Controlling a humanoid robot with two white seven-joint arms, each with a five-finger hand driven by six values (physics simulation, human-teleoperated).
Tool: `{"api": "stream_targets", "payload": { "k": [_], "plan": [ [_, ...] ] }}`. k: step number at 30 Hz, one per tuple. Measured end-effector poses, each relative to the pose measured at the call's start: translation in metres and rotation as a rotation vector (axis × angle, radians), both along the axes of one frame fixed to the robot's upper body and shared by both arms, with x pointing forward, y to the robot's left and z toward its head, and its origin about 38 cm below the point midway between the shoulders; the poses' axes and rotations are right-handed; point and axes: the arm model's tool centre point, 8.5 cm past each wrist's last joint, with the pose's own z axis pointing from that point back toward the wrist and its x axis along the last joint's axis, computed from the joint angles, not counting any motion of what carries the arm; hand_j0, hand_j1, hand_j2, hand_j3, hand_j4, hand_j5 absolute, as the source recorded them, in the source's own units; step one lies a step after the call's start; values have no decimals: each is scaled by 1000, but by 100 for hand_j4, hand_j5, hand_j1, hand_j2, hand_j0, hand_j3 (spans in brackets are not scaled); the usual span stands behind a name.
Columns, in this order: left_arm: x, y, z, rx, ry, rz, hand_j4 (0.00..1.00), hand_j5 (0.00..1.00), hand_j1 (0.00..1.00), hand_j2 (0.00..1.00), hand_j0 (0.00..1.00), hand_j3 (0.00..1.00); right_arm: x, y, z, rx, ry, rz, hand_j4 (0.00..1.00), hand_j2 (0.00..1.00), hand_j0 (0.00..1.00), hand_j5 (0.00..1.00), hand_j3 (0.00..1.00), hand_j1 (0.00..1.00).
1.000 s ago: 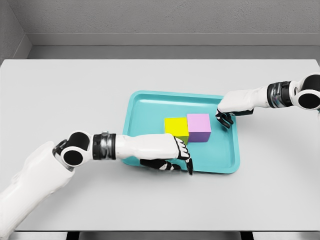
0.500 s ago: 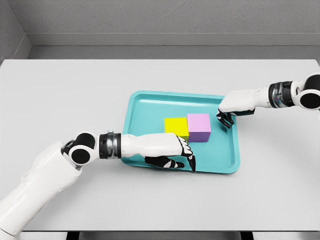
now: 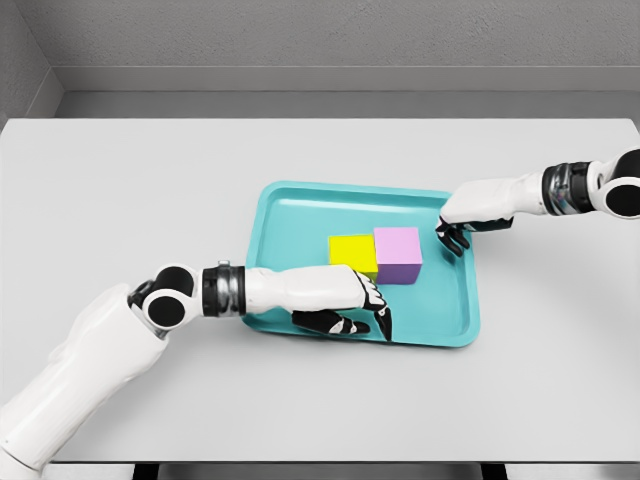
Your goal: Push two cubes
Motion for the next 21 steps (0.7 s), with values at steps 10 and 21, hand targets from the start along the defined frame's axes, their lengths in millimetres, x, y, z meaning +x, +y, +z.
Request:
{"api": "stream_targets", "payload": {
  "k": [10,21],
  "plan": [
    [7,-1,-3,9,8,13,51,51,51,51,51,51,0,0,0,-2,-1,2,17,17,17,17,17,17],
    [10,0,-5,13,14,20,51,51,51,51,51,51,0,0,0,-3,-3,3,18,18,18,18,18,18]
  ]
}}
